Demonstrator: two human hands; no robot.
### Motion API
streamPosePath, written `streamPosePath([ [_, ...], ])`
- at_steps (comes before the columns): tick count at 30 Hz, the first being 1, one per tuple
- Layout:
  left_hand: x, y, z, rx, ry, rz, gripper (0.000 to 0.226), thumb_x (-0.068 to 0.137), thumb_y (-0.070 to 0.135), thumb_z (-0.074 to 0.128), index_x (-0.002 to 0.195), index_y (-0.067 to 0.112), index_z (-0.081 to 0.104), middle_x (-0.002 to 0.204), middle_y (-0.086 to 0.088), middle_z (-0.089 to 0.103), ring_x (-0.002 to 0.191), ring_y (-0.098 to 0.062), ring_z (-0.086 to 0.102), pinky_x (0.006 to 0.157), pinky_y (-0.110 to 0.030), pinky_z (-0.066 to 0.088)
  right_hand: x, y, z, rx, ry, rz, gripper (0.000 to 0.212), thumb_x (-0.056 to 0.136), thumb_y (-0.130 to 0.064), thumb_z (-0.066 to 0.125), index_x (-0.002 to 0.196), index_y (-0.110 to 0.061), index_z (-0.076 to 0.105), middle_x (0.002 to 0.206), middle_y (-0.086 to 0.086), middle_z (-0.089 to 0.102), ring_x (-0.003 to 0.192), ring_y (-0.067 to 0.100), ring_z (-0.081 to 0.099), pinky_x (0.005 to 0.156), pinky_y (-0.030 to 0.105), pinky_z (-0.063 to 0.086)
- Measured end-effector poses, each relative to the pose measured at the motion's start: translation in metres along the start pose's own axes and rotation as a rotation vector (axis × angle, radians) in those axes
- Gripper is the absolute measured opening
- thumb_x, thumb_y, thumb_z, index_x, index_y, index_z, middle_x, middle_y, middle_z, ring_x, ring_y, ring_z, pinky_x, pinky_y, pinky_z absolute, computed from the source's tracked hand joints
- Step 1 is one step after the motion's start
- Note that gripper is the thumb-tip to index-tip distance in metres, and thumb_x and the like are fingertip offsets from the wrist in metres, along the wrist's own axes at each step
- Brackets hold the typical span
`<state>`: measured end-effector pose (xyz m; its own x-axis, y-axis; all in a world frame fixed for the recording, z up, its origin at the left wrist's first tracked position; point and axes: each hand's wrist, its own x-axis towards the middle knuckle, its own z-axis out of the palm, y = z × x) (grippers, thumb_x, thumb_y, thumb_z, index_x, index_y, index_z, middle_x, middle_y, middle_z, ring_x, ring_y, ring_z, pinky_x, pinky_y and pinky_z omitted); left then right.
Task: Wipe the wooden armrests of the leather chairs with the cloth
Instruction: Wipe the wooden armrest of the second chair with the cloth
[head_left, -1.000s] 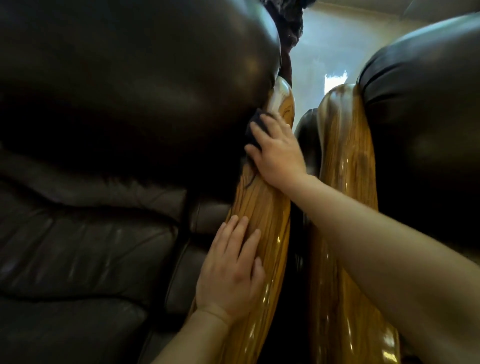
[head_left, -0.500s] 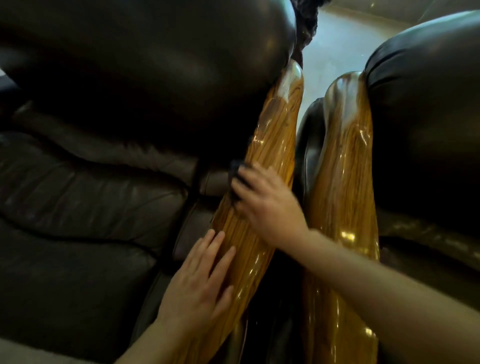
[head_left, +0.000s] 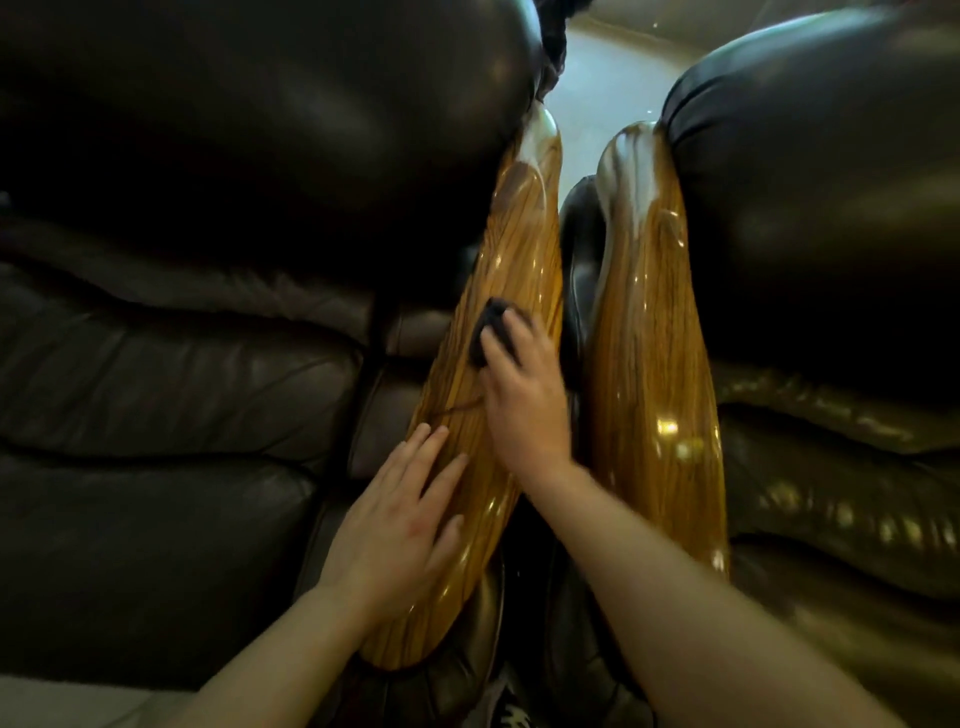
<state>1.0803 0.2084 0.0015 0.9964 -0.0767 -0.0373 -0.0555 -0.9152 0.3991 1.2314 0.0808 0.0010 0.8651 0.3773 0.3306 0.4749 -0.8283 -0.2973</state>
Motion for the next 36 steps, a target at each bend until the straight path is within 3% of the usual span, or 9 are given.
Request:
streamPosePath([
  [5, -0.013, 0.001, -0.002, -0.128, 0.073, -0.018, 0.04, 0.094, 0.036, 0.047, 0.13, 0.02, 0.057, 0.155, -0.004, 0.038, 0.147, -0.008, 0.012, 0.115, -0.031, 0.019, -0.099, -0.017, 0.004, 0.056, -0.138, -0.246, 0.051, 0.1, -0.026, 0.046, 0.15, -0.025, 0.038, 0.164, 0.002, 0.025, 0.155, 0.026, 0.008, 0.123, 0.054, 0.016],
  [9, -0.033, -0.005, 0.005, -0.108, 0.01, -0.02, 0.048, 0.096, 0.037, 0.047, 0.141, 0.022, 0.048, 0.162, 0.0, 0.023, 0.149, -0.006, 0.001, 0.115, -0.03, 0.016, -0.049, 0.012, -0.009, -0.025, -0.186, -0.505, 0.045, 0.1, -0.025, 0.05, 0.144, -0.022, 0.048, 0.158, 0.008, 0.039, 0.151, 0.029, 0.026, 0.122, 0.053, 0.02],
  [15, -0.059, -0.002, 0.019, -0.149, 0.084, -0.145, 0.05, 0.094, 0.038, 0.05, 0.142, 0.022, 0.047, 0.161, 0.002, 0.022, 0.148, -0.006, 0.008, 0.112, -0.029, 0.02, 0.014, 0.008, 0.0, -0.083, -0.064, -0.211, 0.044, 0.101, -0.024, 0.051, 0.144, -0.016, 0.049, 0.155, 0.013, 0.042, 0.149, 0.036, 0.029, 0.121, 0.056, 0.02],
  [22, -0.066, 0.007, 0.019, -0.296, 0.184, -0.282, 0.048, 0.093, 0.039, 0.045, 0.137, 0.021, 0.05, 0.152, 0.003, 0.037, 0.141, -0.008, 0.032, 0.109, -0.026, 0.033, -0.047, -0.006, 0.007, -0.119, -0.149, -0.464, 0.053, 0.101, -0.02, 0.054, 0.151, -0.015, 0.039, 0.16, 0.013, 0.032, 0.153, 0.037, 0.016, 0.123, 0.055, 0.014],
  [25, -0.067, 0.007, 0.016, -0.319, 0.194, -0.306, 0.053, 0.09, 0.047, 0.039, 0.137, 0.024, 0.049, 0.147, 0.008, 0.039, 0.126, -0.002, 0.043, 0.098, -0.019, 0.038, -0.063, -0.013, 0.004, -0.108, -0.195, -0.509, 0.059, 0.097, -0.017, 0.06, 0.151, -0.014, 0.037, 0.161, 0.014, 0.031, 0.153, 0.037, 0.016, 0.122, 0.055, 0.018],
  [29, -0.075, 0.006, 0.013, -0.334, 0.183, -0.36, 0.056, 0.089, 0.051, 0.034, 0.138, 0.028, 0.045, 0.143, 0.014, 0.038, 0.115, 0.005, 0.045, 0.089, -0.011, 0.037, -0.083, -0.023, 0.0, -0.107, -0.275, -0.561, 0.06, 0.097, -0.019, 0.056, 0.152, -0.014, 0.034, 0.162, 0.013, 0.028, 0.153, 0.038, 0.015, 0.123, 0.056, 0.016],
  [31, -0.082, 0.005, 0.014, -0.288, 0.176, -0.39, 0.057, 0.089, 0.051, 0.033, 0.14, 0.029, 0.043, 0.147, 0.011, 0.038, 0.122, 0.003, 0.042, 0.096, -0.015, 0.037, -0.094, -0.027, -0.002, -0.09, -0.302, -0.637, 0.052, 0.098, -0.02, 0.049, 0.149, -0.014, 0.041, 0.16, 0.013, 0.034, 0.151, 0.038, 0.023, 0.122, 0.055, 0.02],
  [33, -0.088, 0.004, 0.015, -0.19, 0.162, -0.412, 0.058, 0.09, 0.051, 0.033, 0.143, 0.029, 0.038, 0.151, 0.006, 0.037, 0.136, -0.007, 0.037, 0.11, -0.027, 0.032, -0.098, -0.034, -0.004, -0.08, -0.298, -0.744, 0.043, 0.097, -0.021, 0.052, 0.139, -0.015, 0.055, 0.148, 0.013, 0.051, 0.139, 0.037, 0.043, 0.117, 0.054, 0.032],
  [36, -0.099, 0.002, 0.017, -0.009, 0.102, -0.45, 0.062, 0.092, 0.05, 0.032, 0.149, 0.026, 0.025, 0.159, -0.004, 0.029, 0.149, -0.019, 0.019, 0.12, -0.04, 0.013, -0.085, -0.055, -0.01, -0.025, -0.26, -0.771, 0.025, 0.095, -0.027, 0.055, 0.112, -0.016, 0.07, 0.109, 0.009, 0.066, 0.099, 0.03, 0.061, 0.089, 0.046, 0.05],
])
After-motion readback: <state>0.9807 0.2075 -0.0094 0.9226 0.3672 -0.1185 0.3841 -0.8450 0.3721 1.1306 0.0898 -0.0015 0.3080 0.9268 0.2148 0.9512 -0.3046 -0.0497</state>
